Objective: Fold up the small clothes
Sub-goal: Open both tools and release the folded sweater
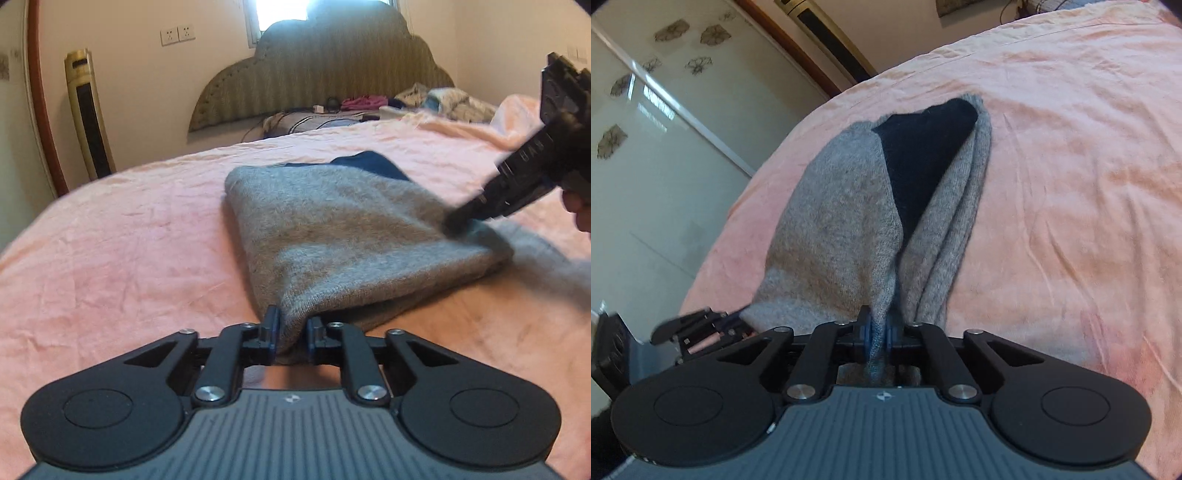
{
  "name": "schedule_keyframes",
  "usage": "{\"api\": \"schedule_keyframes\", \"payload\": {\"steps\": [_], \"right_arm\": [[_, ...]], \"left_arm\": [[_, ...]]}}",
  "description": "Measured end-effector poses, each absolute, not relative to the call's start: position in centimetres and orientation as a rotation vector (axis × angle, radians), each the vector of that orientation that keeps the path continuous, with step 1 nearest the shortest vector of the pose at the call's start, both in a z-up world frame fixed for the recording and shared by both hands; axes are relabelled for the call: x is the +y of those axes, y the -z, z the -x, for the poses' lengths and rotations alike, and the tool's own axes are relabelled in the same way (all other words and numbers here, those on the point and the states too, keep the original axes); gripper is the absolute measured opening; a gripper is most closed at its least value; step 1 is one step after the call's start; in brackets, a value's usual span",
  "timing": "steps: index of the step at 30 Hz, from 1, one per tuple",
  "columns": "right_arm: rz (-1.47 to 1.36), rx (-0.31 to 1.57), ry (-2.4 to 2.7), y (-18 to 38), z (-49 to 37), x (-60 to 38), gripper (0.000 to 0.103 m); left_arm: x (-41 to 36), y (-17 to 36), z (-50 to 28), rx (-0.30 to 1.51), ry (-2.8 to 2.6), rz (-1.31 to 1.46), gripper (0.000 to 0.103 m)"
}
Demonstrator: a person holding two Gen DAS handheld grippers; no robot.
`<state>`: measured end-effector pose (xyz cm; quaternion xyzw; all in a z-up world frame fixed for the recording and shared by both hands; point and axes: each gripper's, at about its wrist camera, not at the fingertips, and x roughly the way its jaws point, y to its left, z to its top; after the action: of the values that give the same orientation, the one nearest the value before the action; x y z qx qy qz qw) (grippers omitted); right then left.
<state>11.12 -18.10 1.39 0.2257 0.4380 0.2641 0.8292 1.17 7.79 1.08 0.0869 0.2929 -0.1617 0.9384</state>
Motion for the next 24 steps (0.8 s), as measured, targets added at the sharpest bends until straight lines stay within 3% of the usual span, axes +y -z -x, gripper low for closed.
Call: {"api": "schedule_keyframes", "payload": {"steps": [2, 3, 6, 10, 12, 14, 18, 19, 21, 22, 23, 24], "right_arm": [[-0.507, 0.84, -0.535, -3.2, -12.3, -19.1, 0.069], [-0.517, 0.824, -0.514, -3.8, -13.3, -19.5, 0.07], [-0.589, 0.843, -0.465, -3.6, -17.8, -20.1, 0.067], [-0.571, 0.957, -0.374, -1.3, -22.7, -18.5, 0.059], [-0.516, 0.99, -0.368, -0.5, -24.1, -17.3, 0.029], [-0.438, 0.939, -0.375, -1.1, -24.7, -17.0, 0.015], [-0.397, 0.931, -0.335, 0.2, -25.4, -17.5, 0.015], [-0.393, 0.918, -0.345, 0.0, -24.7, -17.4, 0.018], [-0.461, 0.915, -0.353, -0.8, -23.2, -17.9, 0.036], [-0.506, 0.9, -0.368, -1.2, -22.0, -18.4, 0.061], [-0.555, 0.862, -0.393, -1.8, -20.3, -19.1, 0.078], [-0.591, 0.854, -0.415, -2.0, -18.8, -19.7, 0.08]], "left_arm": [[8.3, -1.2, -0.9, 0.608, 0.38, -0.112, 0.052], [8.6, -1.3, -0.6, 0.595, 0.408, -0.084, 0.07], [8.6, -1.3, -0.4, 0.579, 0.42, -0.073, 0.074], [9.1, -1.2, -0.8, 0.586, 0.407, -0.043, 0.074], [9.4, -1.0, -1.1, 0.594, 0.399, -0.028, 0.074], [9.5, -0.9, -1.3, 0.608, 0.397, -0.013, 0.074], [9.9, -0.7, -1.7, 0.629, 0.397, 0.02, 0.074], [10.1, -0.7, -1.7, 0.629, 0.395, 0.029, 0.074], [10.9, -1.2, -1.4, 0.614, 0.379, 0.065, 0.074], [11.7, -1.6, -1.3, 0.612, 0.383, 0.112, 0.074], [12.7, -1.9, -1.3, 0.624, 0.403, 0.189, 0.075], [13.9, -2.1, -1.7, 0.646, 0.429, 0.292, 0.076]]}}
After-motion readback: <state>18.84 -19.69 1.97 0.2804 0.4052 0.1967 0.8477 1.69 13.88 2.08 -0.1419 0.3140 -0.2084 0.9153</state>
